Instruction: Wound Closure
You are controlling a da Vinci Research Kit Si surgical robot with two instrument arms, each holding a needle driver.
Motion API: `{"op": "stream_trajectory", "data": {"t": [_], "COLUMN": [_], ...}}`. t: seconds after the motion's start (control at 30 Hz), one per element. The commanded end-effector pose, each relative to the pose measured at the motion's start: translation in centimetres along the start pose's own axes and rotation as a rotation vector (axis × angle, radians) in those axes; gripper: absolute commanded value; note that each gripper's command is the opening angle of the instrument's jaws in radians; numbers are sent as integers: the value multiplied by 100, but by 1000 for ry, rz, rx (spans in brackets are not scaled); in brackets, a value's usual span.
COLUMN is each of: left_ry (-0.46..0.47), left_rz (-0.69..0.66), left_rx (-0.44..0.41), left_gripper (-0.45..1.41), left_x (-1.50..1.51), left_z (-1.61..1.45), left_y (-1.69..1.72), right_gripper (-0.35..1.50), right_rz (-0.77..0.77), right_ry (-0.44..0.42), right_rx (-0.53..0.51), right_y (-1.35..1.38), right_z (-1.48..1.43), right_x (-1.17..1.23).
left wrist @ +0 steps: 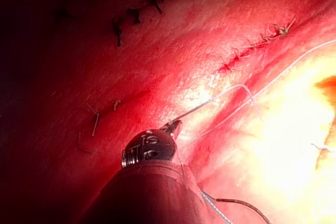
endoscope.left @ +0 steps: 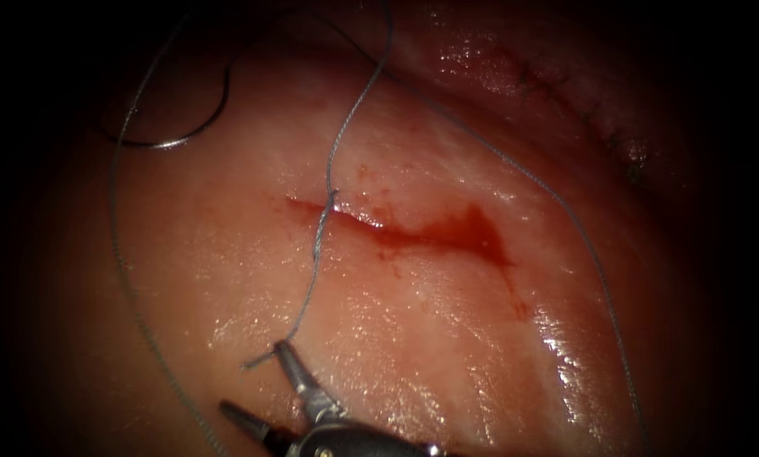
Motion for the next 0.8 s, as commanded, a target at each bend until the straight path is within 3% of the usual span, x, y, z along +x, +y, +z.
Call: {"op": "stream_trajectory", "data": {"t": [0.03,0.07,0.23,0.5,0.57,0.63,0.7,0.8], "left_ry": [0,3,9,15,15,20,27,36], "left_rz": [1,7,12,28,34,38,44,47], "left_rx": [4,3,2,4,3,4,7,13], "left_gripper": [-45,-45,-45,-45,-45,-45,-45,-45], "left_x": [-1,-2,-5,-15,-20,-24,-31,-36], "left_z": [4,-2,-9,-18,-22,-26,-34,-39], "left_y": [1,9,32,78,91,102,120,135], "right_gripper": [150,146,123,108,88,49,-35,-35], "right_rz": [8,12,37,83,85,76,46,27], "right_ry": [-10,-21,-31,-6,-3,2,17,28], "right_rx": [14,35,69,66,58,58,78,88], "right_y": [-2,11,56,120,132,141,152,161], "right_z": [-16,-36,-70,-70,-59,-45,-21,6], "right_x": [-8,-5,15,56,59,55,46,39]}}
